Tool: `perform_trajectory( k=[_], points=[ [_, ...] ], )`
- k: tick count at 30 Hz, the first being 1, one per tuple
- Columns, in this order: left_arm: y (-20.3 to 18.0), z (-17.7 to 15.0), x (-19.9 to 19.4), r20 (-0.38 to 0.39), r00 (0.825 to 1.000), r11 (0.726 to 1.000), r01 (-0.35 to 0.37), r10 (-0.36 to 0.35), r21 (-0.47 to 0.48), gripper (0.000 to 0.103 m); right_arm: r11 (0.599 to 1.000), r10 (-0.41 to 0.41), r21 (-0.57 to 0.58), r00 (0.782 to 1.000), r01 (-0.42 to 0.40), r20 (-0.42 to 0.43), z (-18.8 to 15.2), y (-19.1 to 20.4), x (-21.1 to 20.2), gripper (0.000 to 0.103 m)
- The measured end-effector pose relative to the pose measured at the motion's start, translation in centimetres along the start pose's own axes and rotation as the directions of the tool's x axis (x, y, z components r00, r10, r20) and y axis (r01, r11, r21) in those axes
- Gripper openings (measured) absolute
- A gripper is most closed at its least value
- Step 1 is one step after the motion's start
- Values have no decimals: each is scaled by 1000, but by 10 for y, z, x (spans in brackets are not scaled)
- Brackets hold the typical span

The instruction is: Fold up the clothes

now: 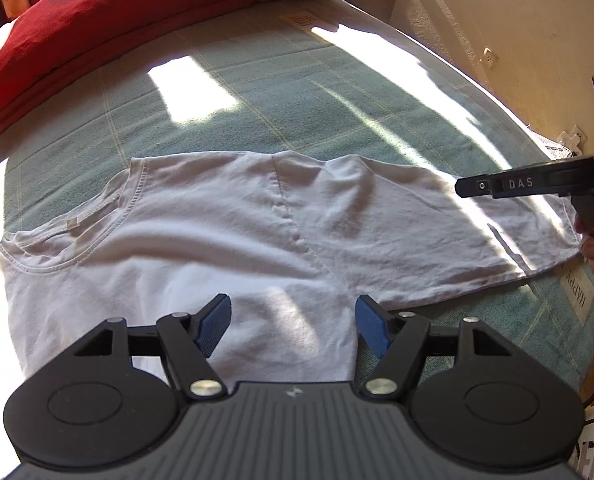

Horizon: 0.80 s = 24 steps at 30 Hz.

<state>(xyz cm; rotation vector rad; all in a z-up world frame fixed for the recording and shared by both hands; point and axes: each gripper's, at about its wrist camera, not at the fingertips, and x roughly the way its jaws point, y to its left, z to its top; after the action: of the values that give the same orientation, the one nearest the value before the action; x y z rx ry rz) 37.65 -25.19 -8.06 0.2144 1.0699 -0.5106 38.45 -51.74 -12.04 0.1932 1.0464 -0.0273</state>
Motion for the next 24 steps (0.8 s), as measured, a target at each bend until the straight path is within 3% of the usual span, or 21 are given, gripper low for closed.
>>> perform_trajectory(
  k=[4,6,13,15,18,24],
  points=[
    [19,-11,-12,23,1000,1000,-15,16,-25,69,985,138,-108,990,-138,-7,21,79,31,36],
    [29,-17,-18,34,999,999,-26,28,-39,69,982,141,-124,990,-143,-25,22,96,49,36],
    [63,-36,-21,44,996,990,-65,71,-127,69,987,64,-144,998,-65,-13,36,101,78,37],
    [68,-40,-22,44,995,986,-82,89,-143,69,990,27,-140,1000,-27,0,47,99,82,43],
    [74,-45,-27,54,993,982,-94,105,-166,69,993,-13,-117,1000,14,5,61,100,81,45],
    [75,-55,-39,64,988,972,-125,140,-201,69,986,125,-111,992,-126,-16,60,126,54,54]
  ],
)
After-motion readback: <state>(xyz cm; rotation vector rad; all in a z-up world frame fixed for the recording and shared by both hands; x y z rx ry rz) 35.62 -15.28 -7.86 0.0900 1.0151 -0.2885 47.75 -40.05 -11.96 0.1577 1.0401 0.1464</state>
